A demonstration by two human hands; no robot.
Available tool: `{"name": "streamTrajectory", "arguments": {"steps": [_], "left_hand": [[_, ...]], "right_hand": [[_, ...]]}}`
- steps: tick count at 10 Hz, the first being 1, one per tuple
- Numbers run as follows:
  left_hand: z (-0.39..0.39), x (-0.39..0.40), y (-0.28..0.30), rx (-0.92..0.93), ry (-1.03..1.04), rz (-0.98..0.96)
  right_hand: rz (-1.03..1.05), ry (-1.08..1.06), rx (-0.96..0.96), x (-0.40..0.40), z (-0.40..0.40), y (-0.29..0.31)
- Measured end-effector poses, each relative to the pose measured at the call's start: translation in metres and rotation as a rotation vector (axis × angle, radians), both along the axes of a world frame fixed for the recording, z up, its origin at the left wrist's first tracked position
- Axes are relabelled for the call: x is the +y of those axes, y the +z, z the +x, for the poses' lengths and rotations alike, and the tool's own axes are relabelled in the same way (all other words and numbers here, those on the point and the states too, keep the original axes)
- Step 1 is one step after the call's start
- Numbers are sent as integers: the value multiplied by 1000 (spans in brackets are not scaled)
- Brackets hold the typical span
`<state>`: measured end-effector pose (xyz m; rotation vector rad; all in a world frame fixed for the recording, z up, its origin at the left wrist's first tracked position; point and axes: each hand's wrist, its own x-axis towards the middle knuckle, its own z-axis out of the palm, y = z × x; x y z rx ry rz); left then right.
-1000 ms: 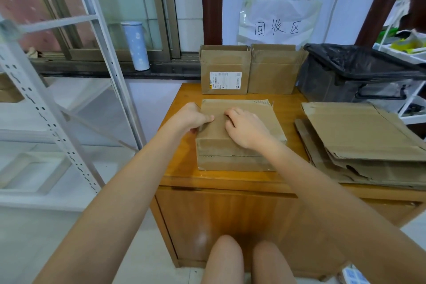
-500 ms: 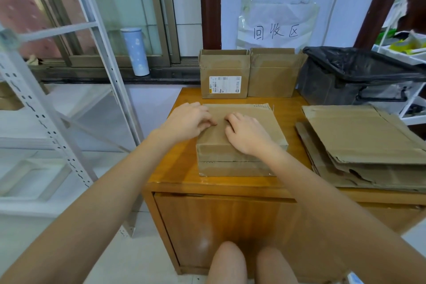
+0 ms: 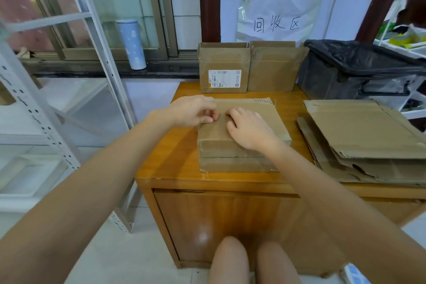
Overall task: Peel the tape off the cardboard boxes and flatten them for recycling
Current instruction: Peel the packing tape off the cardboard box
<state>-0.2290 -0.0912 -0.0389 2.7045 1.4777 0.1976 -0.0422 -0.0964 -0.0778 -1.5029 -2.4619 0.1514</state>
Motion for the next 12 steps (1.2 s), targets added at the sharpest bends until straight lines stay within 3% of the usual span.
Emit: {"name": "streamTrajectory", "arguments": {"steps": [4, 8, 9, 12], "left_hand": [[-9, -1, -17, -129, 15, 57], [-1, 12, -11, -340, 75, -164], [3, 17, -7, -335, 68, -201], [15, 20, -7, 4, 30, -159]], "right_hand": [[7, 4, -9, -2, 0, 2], [10, 0, -18, -2, -1, 2], [11, 1, -24, -1, -1, 2], [-3, -4, -23, -1, -1, 3]]}}
